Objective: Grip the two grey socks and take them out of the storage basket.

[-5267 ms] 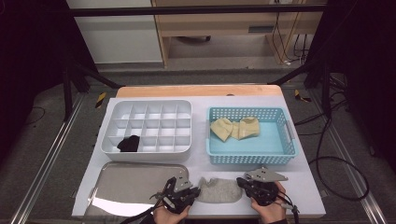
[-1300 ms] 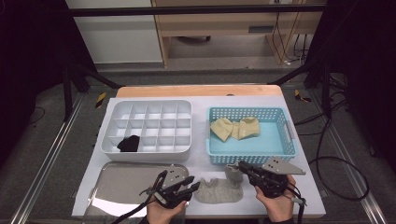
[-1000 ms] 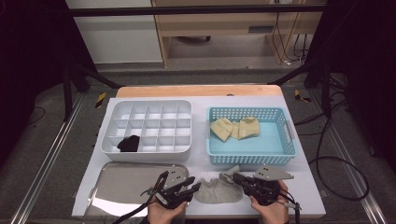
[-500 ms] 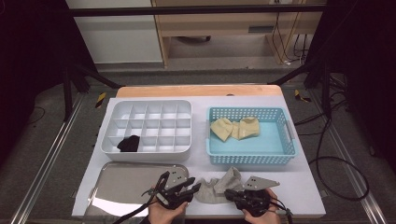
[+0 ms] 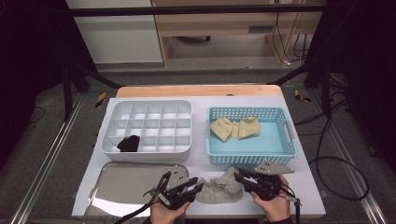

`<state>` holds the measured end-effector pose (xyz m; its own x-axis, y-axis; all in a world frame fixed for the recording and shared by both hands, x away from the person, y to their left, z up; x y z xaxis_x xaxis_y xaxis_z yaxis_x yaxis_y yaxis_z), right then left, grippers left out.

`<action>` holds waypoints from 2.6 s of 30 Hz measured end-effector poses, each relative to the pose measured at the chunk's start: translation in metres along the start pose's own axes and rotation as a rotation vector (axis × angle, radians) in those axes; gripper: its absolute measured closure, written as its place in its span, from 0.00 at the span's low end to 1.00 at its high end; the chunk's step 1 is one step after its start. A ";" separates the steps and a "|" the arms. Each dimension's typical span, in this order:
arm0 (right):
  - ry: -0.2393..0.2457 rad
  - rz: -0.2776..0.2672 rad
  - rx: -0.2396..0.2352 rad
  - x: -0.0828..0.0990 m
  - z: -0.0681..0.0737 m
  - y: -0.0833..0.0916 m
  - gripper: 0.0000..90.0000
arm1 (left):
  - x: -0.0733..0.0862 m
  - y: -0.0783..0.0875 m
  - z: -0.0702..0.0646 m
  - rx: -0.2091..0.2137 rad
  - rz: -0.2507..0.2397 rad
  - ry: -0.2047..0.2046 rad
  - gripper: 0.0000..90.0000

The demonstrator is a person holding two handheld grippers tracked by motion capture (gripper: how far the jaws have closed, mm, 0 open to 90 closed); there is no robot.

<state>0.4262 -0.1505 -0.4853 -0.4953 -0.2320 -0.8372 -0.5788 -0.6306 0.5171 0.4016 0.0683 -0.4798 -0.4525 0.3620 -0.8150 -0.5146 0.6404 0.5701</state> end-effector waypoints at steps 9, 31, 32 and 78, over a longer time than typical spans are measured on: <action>-0.032 0.080 -0.019 0.026 -0.006 -0.009 0.87 | 0.003 -0.004 -0.007 0.015 0.016 -0.003 0.74; -0.039 0.020 0.010 0.033 -0.010 0.017 0.87 | -0.019 -0.040 -0.030 0.068 0.008 0.038 0.65; -0.043 0.031 0.007 0.036 -0.010 0.016 0.85 | -0.020 -0.041 -0.030 0.074 0.008 0.048 0.64; -0.095 -0.059 0.056 0.041 -0.025 0.024 0.83 | -0.017 -0.054 -0.040 0.015 0.064 0.057 0.58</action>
<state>0.4079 -0.1937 -0.5117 -0.5167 -0.1224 -0.8474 -0.6429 -0.5981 0.4784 0.4079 0.0002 -0.4927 -0.5248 0.3634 -0.7698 -0.4725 0.6278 0.6185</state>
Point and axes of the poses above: each handheld gripper's, and its own axes: y roughly backward along the jaws, x roughly out of its underside, z roughly to its left, the point moved 6 cm from there along -y, roughly forward along the jaws, and after that the axes turned 2 degrees about -x, right-handed, at the moved point
